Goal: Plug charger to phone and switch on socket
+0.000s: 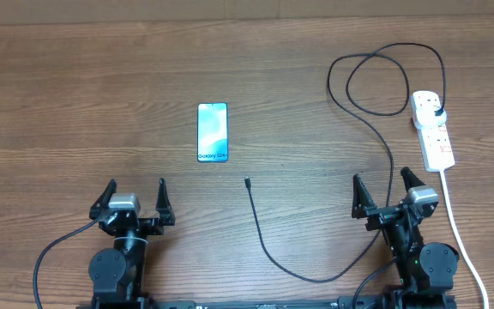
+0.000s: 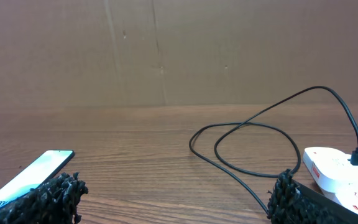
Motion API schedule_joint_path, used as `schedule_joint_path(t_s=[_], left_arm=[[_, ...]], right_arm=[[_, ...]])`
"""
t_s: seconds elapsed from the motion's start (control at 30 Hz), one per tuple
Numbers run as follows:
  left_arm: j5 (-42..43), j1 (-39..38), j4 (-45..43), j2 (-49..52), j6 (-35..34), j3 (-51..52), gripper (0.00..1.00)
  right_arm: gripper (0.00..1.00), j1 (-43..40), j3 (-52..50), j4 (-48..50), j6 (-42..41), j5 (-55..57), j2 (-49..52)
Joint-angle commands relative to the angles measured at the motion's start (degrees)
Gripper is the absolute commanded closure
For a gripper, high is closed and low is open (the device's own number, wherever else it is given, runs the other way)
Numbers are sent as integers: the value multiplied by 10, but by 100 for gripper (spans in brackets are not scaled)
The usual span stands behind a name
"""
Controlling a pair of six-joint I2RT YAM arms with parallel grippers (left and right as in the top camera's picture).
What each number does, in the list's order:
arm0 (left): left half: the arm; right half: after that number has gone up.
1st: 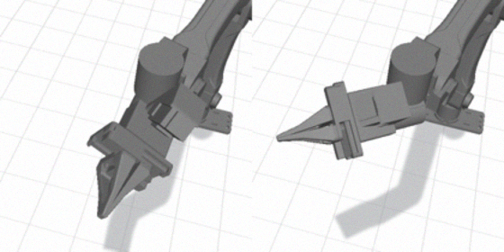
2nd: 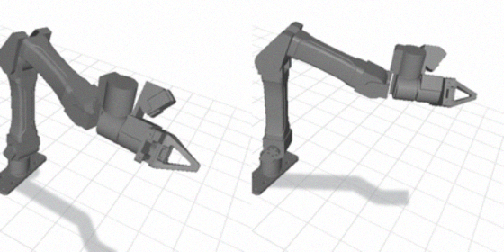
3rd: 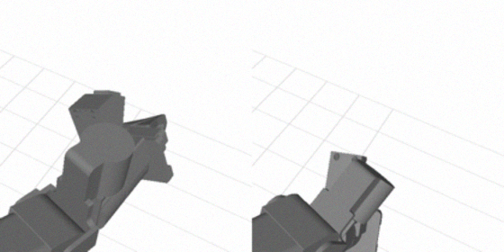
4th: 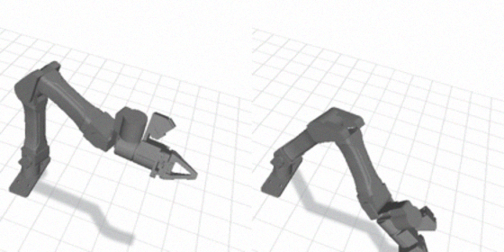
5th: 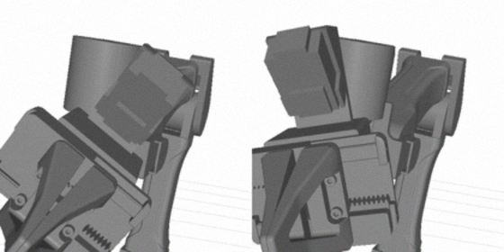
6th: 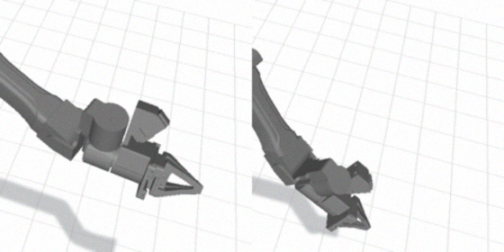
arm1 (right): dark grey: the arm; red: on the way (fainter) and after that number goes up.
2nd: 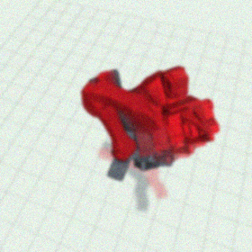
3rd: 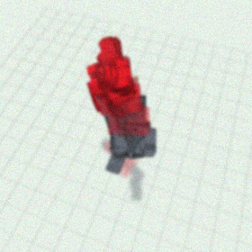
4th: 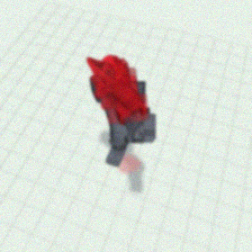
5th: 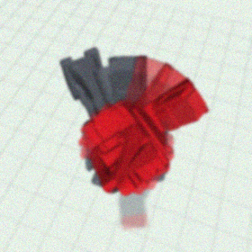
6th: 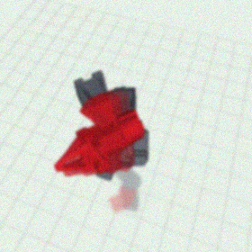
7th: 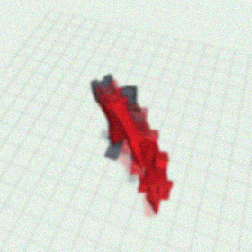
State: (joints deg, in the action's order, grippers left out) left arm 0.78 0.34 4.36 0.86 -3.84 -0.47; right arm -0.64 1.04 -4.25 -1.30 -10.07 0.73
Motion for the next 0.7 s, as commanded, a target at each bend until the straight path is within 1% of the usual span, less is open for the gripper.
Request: schedule_joint_path(t_s=[0.0, 0.57, 0.67], left_arm=[[-3, -4, 1, -5, 13, 2, 0], [-3, -4, 1, -5, 13, 2, 0], [-14, -3, -3, -5, 13, 2, 0]], right_arm=[[0, 3, -6, 4, -2, 3, -6], [0, 3, -6, 4, -2, 3, -6], [0, 3, -6, 4, -2, 3, -6]])
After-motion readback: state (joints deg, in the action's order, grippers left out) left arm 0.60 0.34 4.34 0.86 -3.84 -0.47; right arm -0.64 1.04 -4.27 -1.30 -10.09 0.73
